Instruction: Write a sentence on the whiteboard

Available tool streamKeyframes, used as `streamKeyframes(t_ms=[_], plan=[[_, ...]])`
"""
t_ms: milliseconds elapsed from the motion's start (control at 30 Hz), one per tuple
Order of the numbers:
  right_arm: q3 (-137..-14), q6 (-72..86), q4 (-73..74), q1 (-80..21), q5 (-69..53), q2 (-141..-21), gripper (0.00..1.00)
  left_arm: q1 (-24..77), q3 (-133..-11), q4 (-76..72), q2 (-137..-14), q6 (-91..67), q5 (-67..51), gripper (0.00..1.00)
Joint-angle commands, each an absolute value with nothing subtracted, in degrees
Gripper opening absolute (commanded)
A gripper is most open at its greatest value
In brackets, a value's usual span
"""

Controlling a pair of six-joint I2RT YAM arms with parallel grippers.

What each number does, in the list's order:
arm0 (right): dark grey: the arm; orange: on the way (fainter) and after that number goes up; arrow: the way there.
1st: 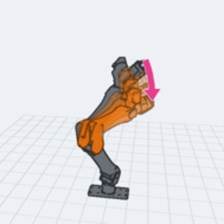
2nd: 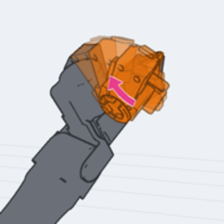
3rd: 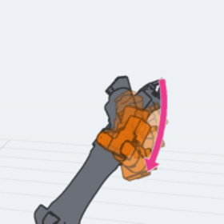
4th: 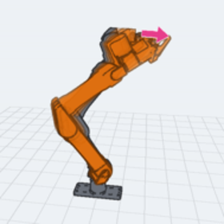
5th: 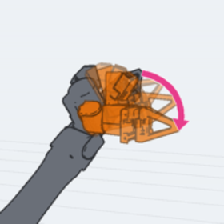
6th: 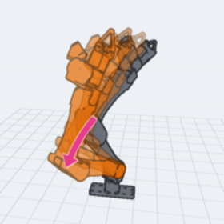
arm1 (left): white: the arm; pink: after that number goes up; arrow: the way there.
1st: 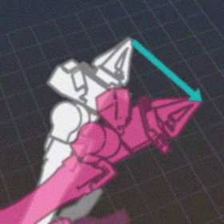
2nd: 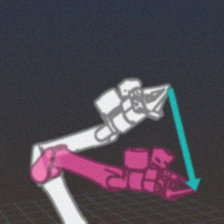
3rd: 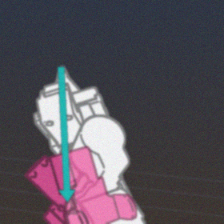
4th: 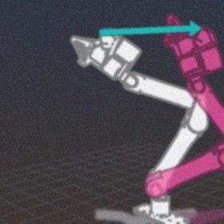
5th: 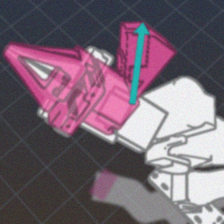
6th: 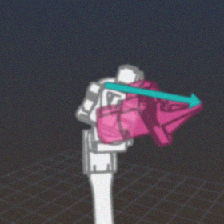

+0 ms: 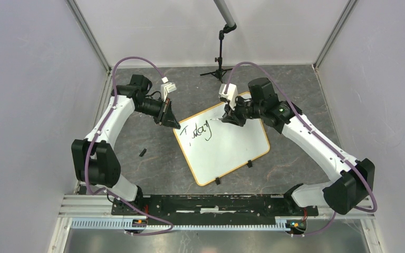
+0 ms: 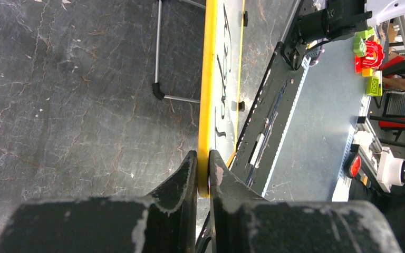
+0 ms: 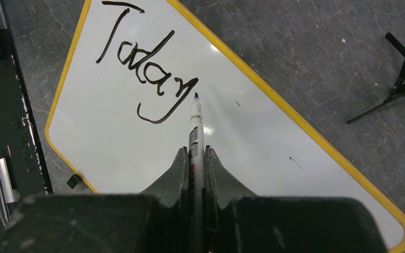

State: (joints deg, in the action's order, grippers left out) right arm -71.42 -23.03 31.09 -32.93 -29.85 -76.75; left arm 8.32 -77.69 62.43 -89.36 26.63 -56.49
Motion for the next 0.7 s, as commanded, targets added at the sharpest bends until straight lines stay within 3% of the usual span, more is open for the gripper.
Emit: streamKeyframes(t_ms=[0, 667], plan=[[-74.0, -23.1, 30.2, -31.0, -31.6, -75.7, 0.0, 8.8, -78.8, 63.0, -90.5, 29.3, -53.0, 0.02], [-75.2, -22.5, 28.8, -30.9, -32.2, -79.3, 0.0, 10.1, -78.5, 63.1, -90.5, 29.3, -53.1, 0.02]])
